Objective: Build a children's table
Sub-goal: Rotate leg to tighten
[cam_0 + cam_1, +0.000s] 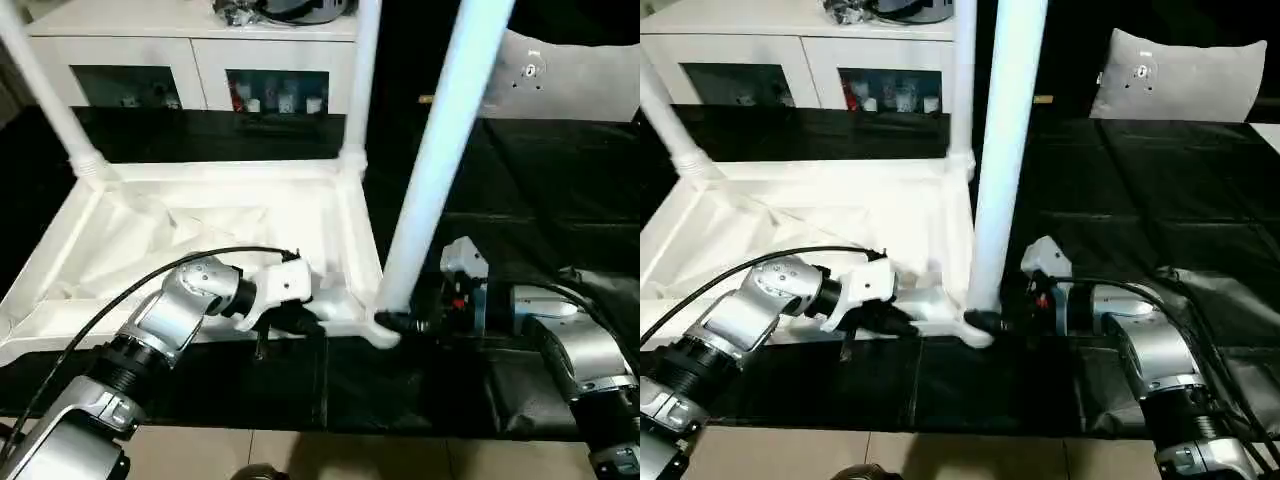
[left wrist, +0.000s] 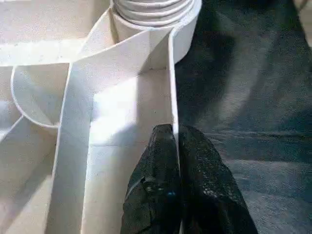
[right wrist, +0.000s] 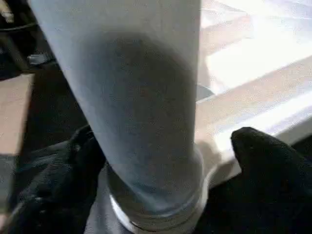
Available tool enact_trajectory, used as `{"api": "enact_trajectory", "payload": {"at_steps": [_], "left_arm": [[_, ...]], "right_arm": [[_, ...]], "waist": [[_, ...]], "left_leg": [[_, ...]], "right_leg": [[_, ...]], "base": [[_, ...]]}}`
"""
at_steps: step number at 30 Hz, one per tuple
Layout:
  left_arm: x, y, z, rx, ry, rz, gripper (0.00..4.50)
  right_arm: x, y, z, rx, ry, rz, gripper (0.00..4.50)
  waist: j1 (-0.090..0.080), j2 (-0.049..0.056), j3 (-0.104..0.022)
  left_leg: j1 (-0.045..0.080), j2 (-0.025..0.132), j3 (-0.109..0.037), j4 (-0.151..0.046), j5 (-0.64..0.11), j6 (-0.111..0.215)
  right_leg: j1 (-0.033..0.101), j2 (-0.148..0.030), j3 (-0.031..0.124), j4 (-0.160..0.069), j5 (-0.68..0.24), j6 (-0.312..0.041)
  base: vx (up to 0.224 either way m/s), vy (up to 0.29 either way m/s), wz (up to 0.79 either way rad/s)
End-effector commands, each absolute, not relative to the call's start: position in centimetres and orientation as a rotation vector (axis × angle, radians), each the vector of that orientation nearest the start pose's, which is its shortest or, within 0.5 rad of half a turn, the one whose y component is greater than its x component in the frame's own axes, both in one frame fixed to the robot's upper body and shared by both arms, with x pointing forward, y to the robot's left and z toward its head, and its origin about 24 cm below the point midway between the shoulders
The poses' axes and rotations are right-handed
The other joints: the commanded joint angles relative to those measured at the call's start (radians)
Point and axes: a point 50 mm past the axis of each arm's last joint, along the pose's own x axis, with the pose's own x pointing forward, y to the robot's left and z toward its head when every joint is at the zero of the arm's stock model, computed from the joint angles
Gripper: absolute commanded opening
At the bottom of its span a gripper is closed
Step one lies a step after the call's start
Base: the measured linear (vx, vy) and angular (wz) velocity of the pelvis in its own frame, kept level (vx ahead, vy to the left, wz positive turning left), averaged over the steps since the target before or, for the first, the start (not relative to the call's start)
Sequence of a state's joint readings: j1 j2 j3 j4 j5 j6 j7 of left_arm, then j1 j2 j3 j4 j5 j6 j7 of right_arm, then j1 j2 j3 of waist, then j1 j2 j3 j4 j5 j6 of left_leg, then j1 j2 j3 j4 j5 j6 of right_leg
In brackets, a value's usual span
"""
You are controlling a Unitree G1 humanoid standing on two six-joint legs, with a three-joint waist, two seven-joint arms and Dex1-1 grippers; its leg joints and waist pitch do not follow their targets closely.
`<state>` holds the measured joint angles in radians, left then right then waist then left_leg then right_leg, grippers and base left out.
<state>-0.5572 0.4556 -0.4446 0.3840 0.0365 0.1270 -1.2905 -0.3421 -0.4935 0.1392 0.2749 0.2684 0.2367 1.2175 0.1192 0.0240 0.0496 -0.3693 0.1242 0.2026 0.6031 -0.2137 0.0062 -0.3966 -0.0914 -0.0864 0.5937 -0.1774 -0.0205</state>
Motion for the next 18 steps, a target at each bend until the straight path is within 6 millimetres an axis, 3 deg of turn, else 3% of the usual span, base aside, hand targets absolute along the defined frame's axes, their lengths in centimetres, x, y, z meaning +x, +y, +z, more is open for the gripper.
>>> {"api": "enact_trajectory", "payload": {"at_steps": [1, 3, 7, 8, 12, 14, 18], "left_arm": [[28.81, 11.81, 5.26, 0.647, 0.525, -1.611, 0.00], [28.75, 11.88, 5.30, 0.653, 0.522, -1.625, 0.00], [28.78, 11.93, 5.31, 0.661, 0.523, -1.638, 0.00], [28.81, 11.92, 5.31, 0.662, 0.523, -1.638, 0.00], [28.83, 11.96, 5.21, 0.661, 0.523, -1.638, 0.00], [28.84, 11.96, 5.19, 0.659, 0.522, -1.637, 0.00], [28.90, 11.87, 5.17, 0.631, 0.519, -1.618, 0.00]], "right_arm": [[27.59, -17.35, 6.15, -0.103, 0.346, 1.300, 4.09], [27.28, -17.14, 6.03, -0.090, 0.357, 1.333, 3.74], [26.83, -16.84, 5.64, -0.067, 0.393, 1.374, 3.59], [26.80, -16.86, 5.58, -0.066, 0.397, 1.374, 3.30], [26.72, -17.01, 5.39, -0.066, 0.407, 1.374, 3.25], [26.69, -17.01, 5.42, -0.063, 0.405, 1.375, 2.86], [26.62, -16.90, 5.43, -0.038, 0.402, 1.372, 2.64]], "waist": [[-0.001, -0.007, -0.055], [0.000, -0.008, -0.057], [0.003, -0.005, -0.058], [0.004, -0.005, -0.058], [0.008, -0.006, -0.058], [0.011, -0.008, -0.059], [0.015, -0.008, -0.059]], "left_leg": [[0.017, 0.126, -0.055, -0.086, -0.220, 0.025], [0.018, 0.125, -0.054, -0.084, -0.211, 0.028], [0.017, 0.126, -0.054, -0.084, -0.194, 0.031], [0.018, 0.125, -0.054, -0.084, -0.197, 0.029], [0.018, 0.125, -0.054, -0.084, -0.198, 0.022], [0.017, 0.124, -0.053, -0.082, -0.186, 0.026], [0.018, 0.125, -0.052, -0.081, -0.179, 0.030]], "right_leg": [[0.044, -0.102, 0.069, -0.067, -0.251, -0.240], [0.044, -0.104, 0.069, -0.067, -0.240, -0.241], [0.043, -0.102, 0.067, -0.064, -0.227, -0.245], [0.043, -0.101, 0.067, -0.064, -0.227, -0.245], [0.044, -0.103, 0.068, -0.065, -0.231, -0.242], [0.044, -0.102, 0.067, -0.064, -0.218, -0.243], [0.044, -0.103, 0.067, -0.064, -0.226, -0.241]], "base": [[0.000, 0.000, 0.00], [0.000, 0.000, 0.00], [0.000, 0.000, 0.00], [0.000, 0.000, 0.00], [0.000, 0.000, 0.00], [0.000, 0.000, 0.00], [0.000, 0.000, 0.00]]}}
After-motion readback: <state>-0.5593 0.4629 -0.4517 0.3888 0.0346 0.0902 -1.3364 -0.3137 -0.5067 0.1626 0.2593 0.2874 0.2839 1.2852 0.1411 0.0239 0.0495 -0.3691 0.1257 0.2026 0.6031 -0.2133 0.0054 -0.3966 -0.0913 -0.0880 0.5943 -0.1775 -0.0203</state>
